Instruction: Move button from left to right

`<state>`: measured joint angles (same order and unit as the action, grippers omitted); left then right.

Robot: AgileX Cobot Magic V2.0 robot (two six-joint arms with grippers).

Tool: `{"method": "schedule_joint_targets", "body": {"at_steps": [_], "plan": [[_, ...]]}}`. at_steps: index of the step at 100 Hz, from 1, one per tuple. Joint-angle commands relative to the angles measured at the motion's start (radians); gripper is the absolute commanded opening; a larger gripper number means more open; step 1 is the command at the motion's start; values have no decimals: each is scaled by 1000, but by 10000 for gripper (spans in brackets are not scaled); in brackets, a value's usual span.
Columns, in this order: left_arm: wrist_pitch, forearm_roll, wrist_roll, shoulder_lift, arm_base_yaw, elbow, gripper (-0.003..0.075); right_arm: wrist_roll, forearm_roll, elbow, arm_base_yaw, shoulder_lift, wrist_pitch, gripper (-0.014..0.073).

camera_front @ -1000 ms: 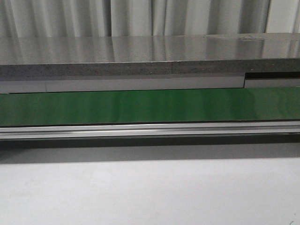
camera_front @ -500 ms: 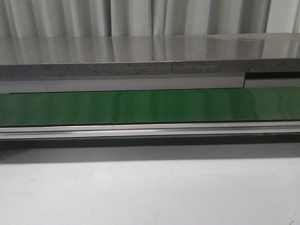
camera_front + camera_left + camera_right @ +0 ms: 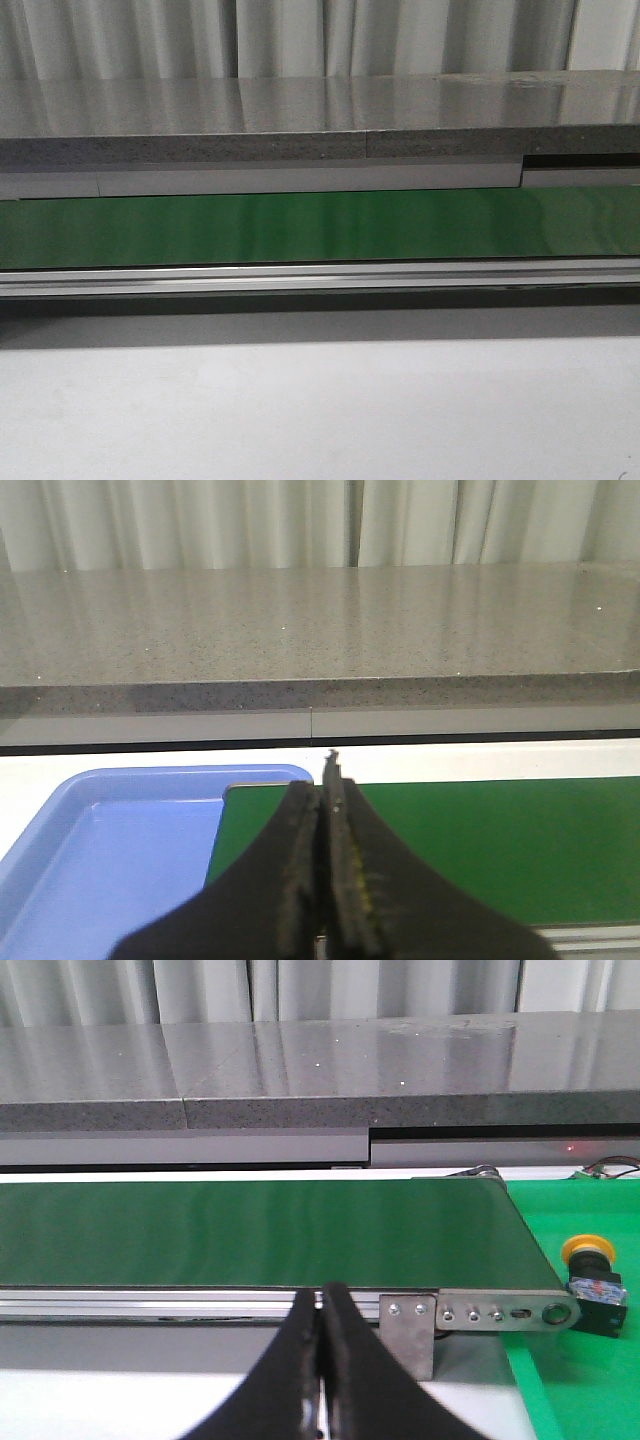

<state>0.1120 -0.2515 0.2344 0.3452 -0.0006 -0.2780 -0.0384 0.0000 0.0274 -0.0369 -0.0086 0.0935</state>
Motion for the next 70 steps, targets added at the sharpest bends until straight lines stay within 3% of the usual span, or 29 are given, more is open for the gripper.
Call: {"method": "schedule_joint_targets", "body": {"at_steps": [1,70], "plan": [[-76,-13,-4,8,-6,-32,-20,2,0,-17,-1,-21,-84,-67],[-127,29,-17,8,-18,-32,-20,2,0,-17,-1,-21,-84,-67]]}}
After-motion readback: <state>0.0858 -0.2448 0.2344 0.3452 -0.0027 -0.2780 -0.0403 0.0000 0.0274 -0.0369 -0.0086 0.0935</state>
